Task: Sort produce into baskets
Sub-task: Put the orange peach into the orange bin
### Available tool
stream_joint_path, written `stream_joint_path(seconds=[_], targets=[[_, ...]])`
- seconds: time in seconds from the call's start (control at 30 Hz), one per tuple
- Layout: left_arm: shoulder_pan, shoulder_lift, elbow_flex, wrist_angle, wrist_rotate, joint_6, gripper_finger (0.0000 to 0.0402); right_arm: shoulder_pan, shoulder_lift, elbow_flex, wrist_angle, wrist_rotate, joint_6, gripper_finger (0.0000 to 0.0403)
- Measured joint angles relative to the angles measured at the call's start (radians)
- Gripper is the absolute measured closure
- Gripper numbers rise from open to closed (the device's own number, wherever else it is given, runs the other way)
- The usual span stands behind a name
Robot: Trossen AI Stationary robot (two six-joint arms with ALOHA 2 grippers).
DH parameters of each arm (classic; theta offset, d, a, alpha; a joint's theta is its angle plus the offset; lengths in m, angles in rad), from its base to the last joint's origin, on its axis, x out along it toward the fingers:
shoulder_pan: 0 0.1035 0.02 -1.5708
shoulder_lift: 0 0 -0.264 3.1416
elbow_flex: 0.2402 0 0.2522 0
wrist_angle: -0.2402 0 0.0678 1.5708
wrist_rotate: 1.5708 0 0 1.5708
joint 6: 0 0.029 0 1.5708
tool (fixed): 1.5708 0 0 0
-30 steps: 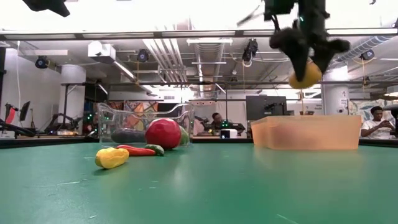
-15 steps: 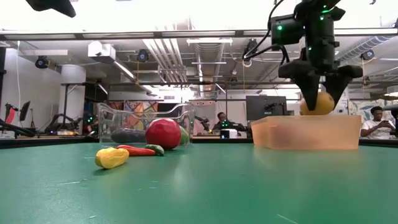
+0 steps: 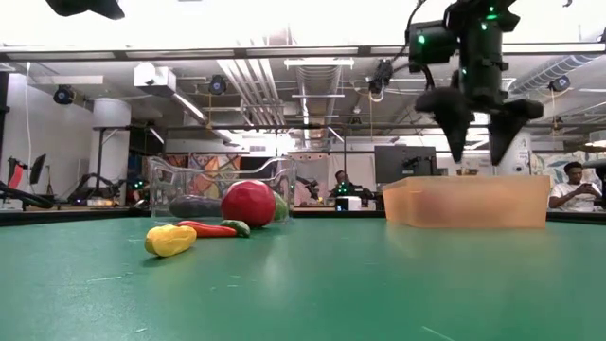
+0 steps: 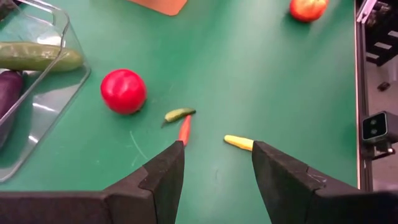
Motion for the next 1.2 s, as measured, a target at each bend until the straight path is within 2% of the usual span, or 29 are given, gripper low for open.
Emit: stream_joint_path(seconds=[0.17,0.33,0.5,0.67,0.83,0.97,1.2], targets=[[0.000,0.000,0.000,0.000,0.005,0.009,0.0230,0.075,-0.009,0.123,0.000,-0.125,0.094,0.0080],[0.009,0.000,0.000,-0.004,0.005,0.010,0.0230,0.247,-0.010,0.247,0.003,-0.138,0.198,0.0090],[0.016,0.000,0.000,-0.011,0.005,0.010,0.0230,0.426,-0.010,0.264,-0.022,-0.155,0.357,0.0105],[0.021,0.000,0.000,-0.024,0.005,0.027,0.0230,0.555,-0.009,0.203,-0.133,-0.172,0.529,0.0118],[0.042,0.000,0.000,-0.025,0.005,0.063,0.0230,0.588,-0.009,0.076,-0.263,-0.241,0.595,0.0129],[0.053,0.000,0.000,-0.025,0.005,0.097,0.0230,0.589,-0.002,-0.064,-0.236,-0.351,0.551,0.0135],[0.066,0.000,0.000,-0.024,0.005,0.113,0.0230,0.589,-0.001,-0.240,-0.138,-0.407,0.535,0.0141]])
